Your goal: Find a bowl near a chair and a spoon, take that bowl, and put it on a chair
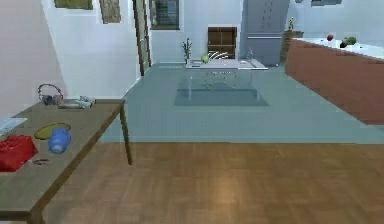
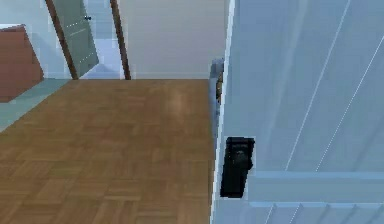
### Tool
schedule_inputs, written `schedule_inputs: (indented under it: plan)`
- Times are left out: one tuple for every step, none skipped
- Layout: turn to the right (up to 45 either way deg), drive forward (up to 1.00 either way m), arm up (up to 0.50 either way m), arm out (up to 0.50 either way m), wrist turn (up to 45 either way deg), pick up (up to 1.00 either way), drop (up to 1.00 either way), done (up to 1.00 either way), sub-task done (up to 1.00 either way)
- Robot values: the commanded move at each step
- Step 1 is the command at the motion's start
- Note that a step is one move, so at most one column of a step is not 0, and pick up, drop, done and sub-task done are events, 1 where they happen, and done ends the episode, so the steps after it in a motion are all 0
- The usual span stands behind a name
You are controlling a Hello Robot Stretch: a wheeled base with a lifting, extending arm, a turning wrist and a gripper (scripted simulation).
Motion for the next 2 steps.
schedule_inputs:
  plan:
    - [6.0, 0.0, 0.0, 0.0, 0.0, 0.0, 0.0, 0.0, 0.0]
    - [0.0, 1.0, 0.0, 0.0, 0.0, 0.0, 0.0, 0.0, 0.0]
